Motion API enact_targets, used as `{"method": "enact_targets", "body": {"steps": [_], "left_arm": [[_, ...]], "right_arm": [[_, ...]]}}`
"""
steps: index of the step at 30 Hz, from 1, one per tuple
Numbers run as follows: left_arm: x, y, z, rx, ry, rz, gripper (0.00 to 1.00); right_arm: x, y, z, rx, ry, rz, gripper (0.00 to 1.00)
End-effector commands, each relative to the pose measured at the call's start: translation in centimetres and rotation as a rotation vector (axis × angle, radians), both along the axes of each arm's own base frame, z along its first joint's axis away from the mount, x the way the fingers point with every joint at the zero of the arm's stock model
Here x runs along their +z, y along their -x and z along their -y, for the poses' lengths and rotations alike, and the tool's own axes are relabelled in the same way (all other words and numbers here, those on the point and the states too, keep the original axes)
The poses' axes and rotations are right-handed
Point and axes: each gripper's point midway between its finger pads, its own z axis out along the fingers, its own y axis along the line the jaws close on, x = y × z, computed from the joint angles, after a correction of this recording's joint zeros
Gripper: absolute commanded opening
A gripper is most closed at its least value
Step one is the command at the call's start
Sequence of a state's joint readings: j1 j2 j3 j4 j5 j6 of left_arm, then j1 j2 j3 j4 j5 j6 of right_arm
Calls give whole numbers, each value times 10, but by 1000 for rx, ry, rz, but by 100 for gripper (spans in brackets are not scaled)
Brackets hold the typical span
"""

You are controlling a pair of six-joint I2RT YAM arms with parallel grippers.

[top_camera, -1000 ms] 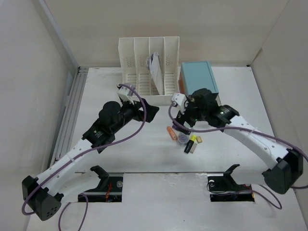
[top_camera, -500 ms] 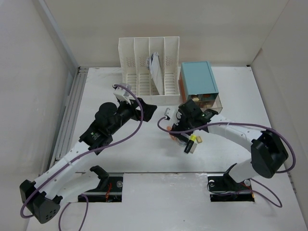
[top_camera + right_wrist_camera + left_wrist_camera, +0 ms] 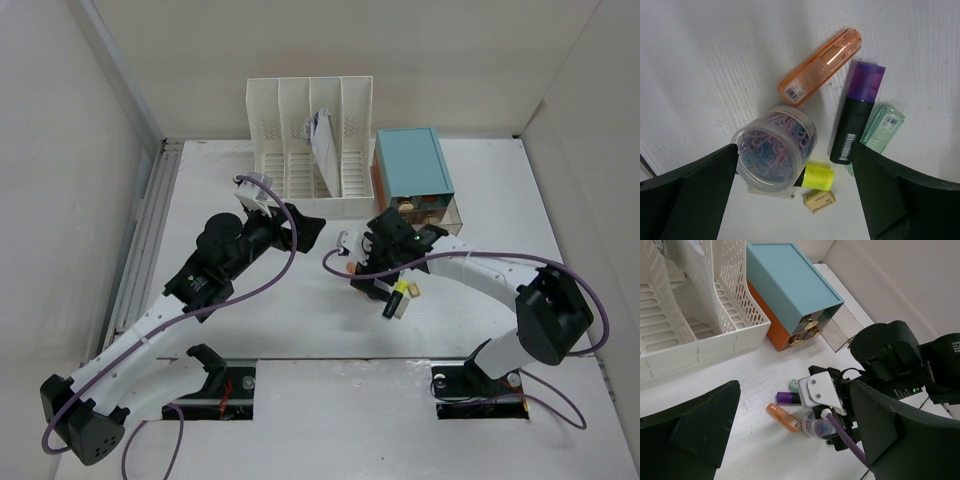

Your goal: Organize the desk

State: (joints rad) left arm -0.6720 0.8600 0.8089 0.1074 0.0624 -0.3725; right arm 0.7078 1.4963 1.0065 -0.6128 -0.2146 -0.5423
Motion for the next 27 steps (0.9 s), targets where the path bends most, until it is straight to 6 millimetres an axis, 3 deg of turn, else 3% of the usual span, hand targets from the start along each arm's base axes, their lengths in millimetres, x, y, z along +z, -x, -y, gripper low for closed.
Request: {"method": "enact_targets", "body": {"steps": [1,13,19,25,27], "left_arm": [[14,0,-4,8,26,55,90],[14,0,-4,8,26,55,90],[12,-1,-5,17,20,48,90],[12,-1,-5,17,20,48,90],[12,-1,-5,17,20,48,90]], "right_arm": [[10,8,-1,54,-5,-7,98],[32,-1,-8,64,-59,64,97],[18,18,-10,122,-44,-30,94],[11,17,-14,127,-41,-49,94],[1,18,-13,126,-19,-77,94]]}}
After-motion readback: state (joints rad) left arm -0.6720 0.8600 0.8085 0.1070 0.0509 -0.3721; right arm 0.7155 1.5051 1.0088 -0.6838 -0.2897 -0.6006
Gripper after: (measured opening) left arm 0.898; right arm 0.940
